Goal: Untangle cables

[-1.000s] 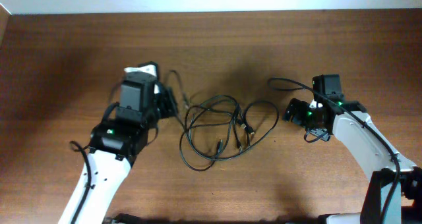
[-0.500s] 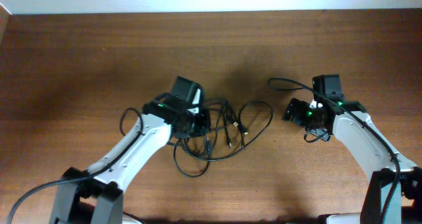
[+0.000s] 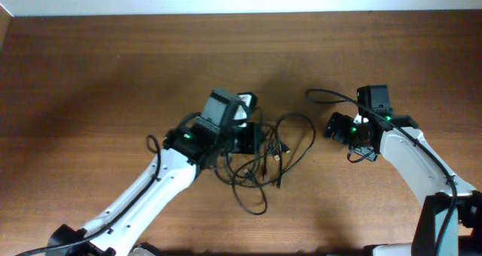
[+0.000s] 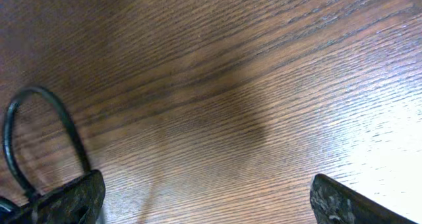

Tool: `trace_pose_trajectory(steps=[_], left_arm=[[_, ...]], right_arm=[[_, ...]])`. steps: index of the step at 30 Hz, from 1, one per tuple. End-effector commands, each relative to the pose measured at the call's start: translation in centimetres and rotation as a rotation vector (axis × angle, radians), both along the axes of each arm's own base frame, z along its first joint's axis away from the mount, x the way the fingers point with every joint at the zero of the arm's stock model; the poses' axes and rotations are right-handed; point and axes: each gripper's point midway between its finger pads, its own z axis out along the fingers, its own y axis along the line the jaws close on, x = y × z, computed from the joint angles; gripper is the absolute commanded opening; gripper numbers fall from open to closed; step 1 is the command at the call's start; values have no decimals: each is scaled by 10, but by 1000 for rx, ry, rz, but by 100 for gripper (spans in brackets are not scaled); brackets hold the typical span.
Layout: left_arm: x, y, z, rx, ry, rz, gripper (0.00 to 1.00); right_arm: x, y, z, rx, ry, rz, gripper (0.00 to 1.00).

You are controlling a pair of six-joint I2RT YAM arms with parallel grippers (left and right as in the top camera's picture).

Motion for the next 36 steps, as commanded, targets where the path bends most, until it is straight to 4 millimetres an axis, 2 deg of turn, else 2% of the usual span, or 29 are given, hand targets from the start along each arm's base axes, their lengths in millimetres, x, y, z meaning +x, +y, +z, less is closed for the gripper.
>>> trace_pose_trajectory(steps=[1, 6, 8, 9, 11, 12, 14, 15, 16, 17, 18, 19, 20, 21, 22, 27, 32, 36], left_arm=[[2, -13, 12, 13, -68, 53, 0], [-3, -20, 7, 66, -76, 147, 0], [-10, -25, -7, 125, -62, 246, 0], [-7, -18, -17, 195, -89, 312, 0], [7, 9, -29, 348, -169, 422, 0], [13, 30, -33, 439, -204, 470, 0], [19, 81, -35, 660, -250, 516, 9], [21, 108, -35, 754, -250, 549, 10], [27, 127, -35, 776, -229, 593, 10], [29, 133, -38, 761, -197, 610, 13], [30, 133, -42, 737, -167, 608, 17], [26, 127, -48, 691, -113, 580, 25], [22, 118, -53, 651, -74, 548, 58], [20, 113, -55, 630, -54, 531, 82], [16, 105, -58, 596, -22, 503, 99], [-4, 53, -64, 368, 135, 344, 99], [-14, 17, -78, 356, 119, 249, 99], [-15, 9, -81, 352, 111, 233, 99]], right_arm=[[2, -4, 1, -10, -4, -17, 98], [2, -4, 1, -10, -4, -17, 99], [2, -4, 1, -10, -4, -17, 99], [2, -4, 1, -10, -4, -17, 99], [2, -4, 1, -10, -4, -18, 99], [2, -4, 1, -10, -4, -17, 98], [2, -4, 1, -10, -4, -18, 99], [2, -4, 1, -10, -4, -17, 98], [2, -4, 1, -10, -4, -17, 99], [2, -4, 1, -10, -4, -18, 98], [2, -4, 1, -10, -4, -17, 99], [2, -4, 1, -10, -4, -17, 99], [2, -4, 1, -10, -4, -18, 99], [2, -4, 1, -10, -4, -18, 99], [2, -4, 1, -10, -4, -17, 99], [2, -4, 1, -10, -4, -17, 98], [2, -4, 1, -10, -4, -17, 99], [2, -4, 1, -10, -4, -17, 99]])
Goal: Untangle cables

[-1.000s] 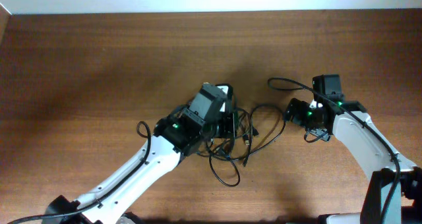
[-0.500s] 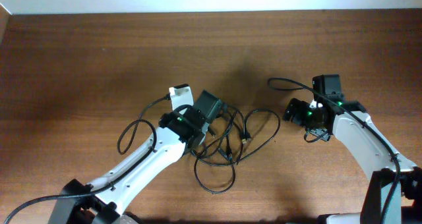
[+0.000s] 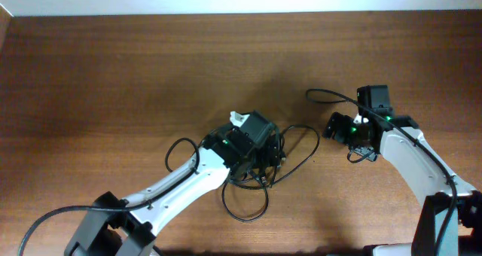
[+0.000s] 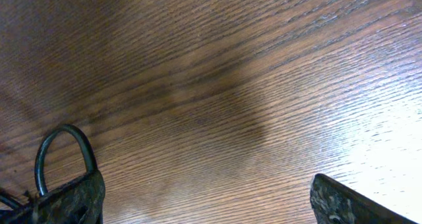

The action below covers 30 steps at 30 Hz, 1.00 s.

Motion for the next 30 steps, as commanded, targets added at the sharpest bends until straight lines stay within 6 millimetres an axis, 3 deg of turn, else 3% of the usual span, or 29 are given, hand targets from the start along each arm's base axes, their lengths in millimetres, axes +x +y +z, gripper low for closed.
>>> trace_pose_trajectory(steps=[1, 3, 5, 6, 7, 8, 9, 10, 11, 13, 14, 15, 16, 17, 18, 19, 21, 23, 25, 30], left_arm=[[1, -3, 0, -5, 1, -10, 99], [3, -1, 0, 2, -9, -4, 99], [29, -9, 13, -54, -107, -47, 94], [38, -9, 17, -76, -134, -34, 84], [47, -7, 21, -77, -167, -27, 64], [51, -4, 18, -50, -187, -32, 54], [50, -7, 9, -45, -165, -50, 65], [43, -15, 0, -68, -125, -78, 91], [35, -23, -10, -84, -80, -108, 99], [27, -25, -34, -43, -28, -123, 99], [24, -22, -49, -17, 1, -123, 91], [20, -22, -61, -8, 36, -128, 73], [17, -21, -72, 5, 62, -132, 32], [17, -20, -73, 12, 61, -139, 8], [19, -22, -72, 19, 41, -182, 0], [22, -23, -66, 29, 21, -227, 0], [31, -22, -33, 27, -17, -254, 0], [41, -16, 28, -22, -110, -234, 0], [53, -1, 72, -13, -250, -178, 0], [69, 10, 126, 5, -423, -188, 0]], right_arm=[[2, -4, 1, -10, -4, -18, 99], [2, -4, 1, -10, -4, -18, 99], [2, -4, 1, -10, -4, -18, 99], [2, -4, 1, -10, -4, -18, 98], [2, -4, 1, -10, -4, -18, 99], [2, -4, 1, -10, -4, -18, 98], [2, -4, 1, -10, -4, -18, 99], [2, -4, 1, -10, -4, -18, 98], [2, -4, 1, -10, -4, -18, 99], [2, -4, 1, -10, -4, -18, 98], [2, -4, 1, -10, -4, -18, 99], [2, -4, 1, -10, -4, -18, 99], [2, -4, 1, -10, -4, -18, 99], [2, -4, 1, -10, -4, -18, 99], [2, -4, 1, -10, -4, -18, 99], [2, -4, 1, -10, -4, -18, 99], [2, -4, 1, -10, -4, -18, 99], [2, -4, 1, -10, -4, -18, 99], [2, -4, 1, -10, -4, -18, 98], [2, -4, 1, -10, -4, -18, 98]])
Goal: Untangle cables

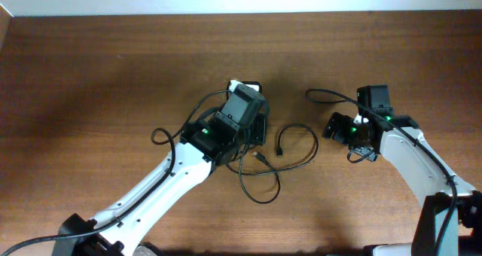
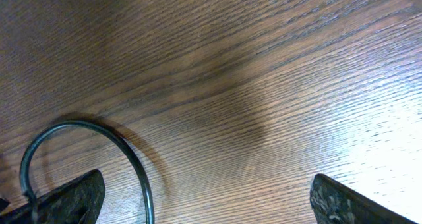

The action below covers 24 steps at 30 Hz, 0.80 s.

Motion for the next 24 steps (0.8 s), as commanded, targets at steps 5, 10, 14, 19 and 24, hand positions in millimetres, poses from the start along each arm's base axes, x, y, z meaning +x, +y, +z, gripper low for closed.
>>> trace_pose_trajectory(steps=[5, 10, 14, 19, 24], left_arm=[[40, 40, 81, -19, -156, 89, 0], [38, 60, 70, 38, -113, 101, 0], [29, 62, 62, -27, -24, 64, 0], [-12, 47, 49, -191, 222, -18, 0], [-28, 48, 42, -189, 299, -19, 0]], right_arm=[[1, -4, 1, -10, -3, -17, 99], [1, -4, 1, -10, -3, -17, 99], [1, -4, 1, -10, -3, -17, 98], [1, -4, 1, -10, -3, -17, 99], [9, -4, 4, -6, -36, -17, 98]])
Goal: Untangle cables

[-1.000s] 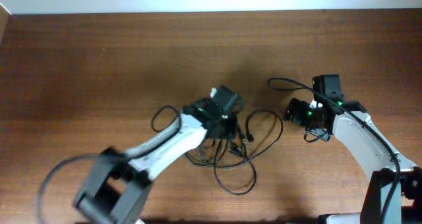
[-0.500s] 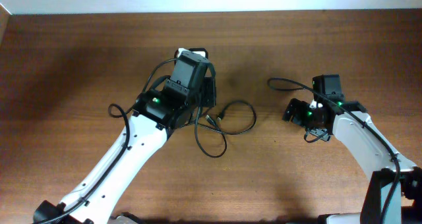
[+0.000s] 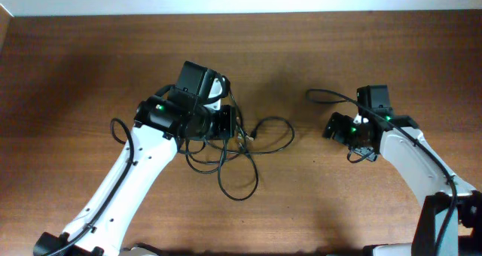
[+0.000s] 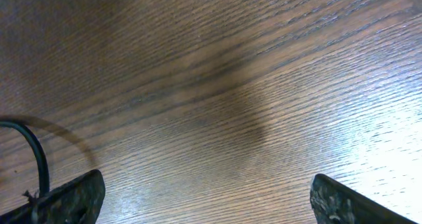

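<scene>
A tangle of thin black cables (image 3: 239, 152) lies on the wooden table left of centre. One loop reaches right (image 3: 280, 135) and another hangs toward the front (image 3: 239, 187). My left gripper (image 3: 230, 126) sits at the tangle's upper left, with the strands bunched at its tip, apparently shut on them. My right gripper (image 3: 330, 126) hovers well to the right, apart from the tangle. In the right wrist view its fingers (image 4: 71, 199) stand wide apart over bare wood, and a black cable end (image 4: 34, 153) curves in at the left edge.
The wooden table (image 3: 90, 53) runs to a pale wall edge at the back. The right arm's own lead arcs behind its wrist (image 3: 322, 95). A lead from the left arm bows out at its left (image 3: 117, 129).
My left gripper has moved left and back, and the cable tangle has shifted left with it. In the right wrist view the cable loop has drawn back to the left edge. The right arm is unmoved.
The left gripper was first over the tangle at table centre. Then it was lower, on the bundle. Later it stood further back with the cables spread into looser loops. Now gripper and tangle are further left, away from the still, open right gripper.
</scene>
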Tool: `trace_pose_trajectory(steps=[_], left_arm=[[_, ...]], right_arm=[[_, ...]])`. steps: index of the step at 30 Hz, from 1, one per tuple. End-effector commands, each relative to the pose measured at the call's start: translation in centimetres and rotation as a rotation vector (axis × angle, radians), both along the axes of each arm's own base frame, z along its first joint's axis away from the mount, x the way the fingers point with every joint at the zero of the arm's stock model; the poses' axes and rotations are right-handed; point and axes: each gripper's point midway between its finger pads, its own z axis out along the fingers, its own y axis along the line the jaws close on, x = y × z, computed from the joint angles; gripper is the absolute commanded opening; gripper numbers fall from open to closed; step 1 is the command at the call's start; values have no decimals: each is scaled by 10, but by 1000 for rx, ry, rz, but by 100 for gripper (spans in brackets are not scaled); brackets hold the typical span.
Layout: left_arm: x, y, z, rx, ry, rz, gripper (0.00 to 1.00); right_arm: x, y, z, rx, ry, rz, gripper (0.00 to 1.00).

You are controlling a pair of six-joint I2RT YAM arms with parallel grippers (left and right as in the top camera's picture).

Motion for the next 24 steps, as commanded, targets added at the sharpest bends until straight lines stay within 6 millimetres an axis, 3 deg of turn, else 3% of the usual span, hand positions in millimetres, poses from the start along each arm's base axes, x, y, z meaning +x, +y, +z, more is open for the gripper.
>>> trace_pose_trajectory(steps=[1, 2, 4, 6, 8, 9, 11, 12, 15, 18, 19, 20, 22, 23, 24], left_arm=[[-5, -3, 13, -39, -7, -5, 0], [-5, -3, 13, -36, -10, -13, 0], [-5, -3, 14, -21, -39, -62, 0], [-5, -3, 26, -18, -98, -114, 0], [-5, -2, 81, -51, -273, -145, 0], [-7, -2, 103, -77, -351, -143, 0], [-14, 1, 122, -97, -413, -141, 0], [-15, 2, 125, -101, -423, -141, 0], [-15, 2, 125, -117, -402, -111, 0], [-16, 1, 125, -147, -366, -62, 0], [-16, 1, 125, -146, -366, -62, 0], [-16, 1, 125, -144, -367, -61, 0], [-18, 3, 122, -138, -350, -61, 0], [-22, 4, 117, -128, -327, -61, 0], [-25, 5, 114, -122, -310, -61, 0]], right_arm=[[0, 6, 2, 49, 1, 1, 98], [-14, 40, 7, 242, 55, 57, 98], [-27, 74, 21, 444, 76, 168, 98], [-34, 117, 60, 723, -35, 428, 99], [-46, 144, 107, 990, -180, 635, 99], [-50, 149, 120, 1054, -236, 699, 99], [-51, 161, 123, 1059, -260, 757, 99], [-59, 178, 131, 1094, -273, 834, 97], [-69, 212, 139, 1099, -328, 1001, 83], [-53, 240, 149, 1038, -407, 1035, 84], [-57, 251, 155, 1035, -464, 1106, 78], [-58, 258, 157, 1018, -495, 1135, 63], [-33, 254, 143, 880, -532, 1050, 26], [-16, 241, 143, 866, -526, 956, 17], [-5, 231, 146, 887, -508, 869, 17]])
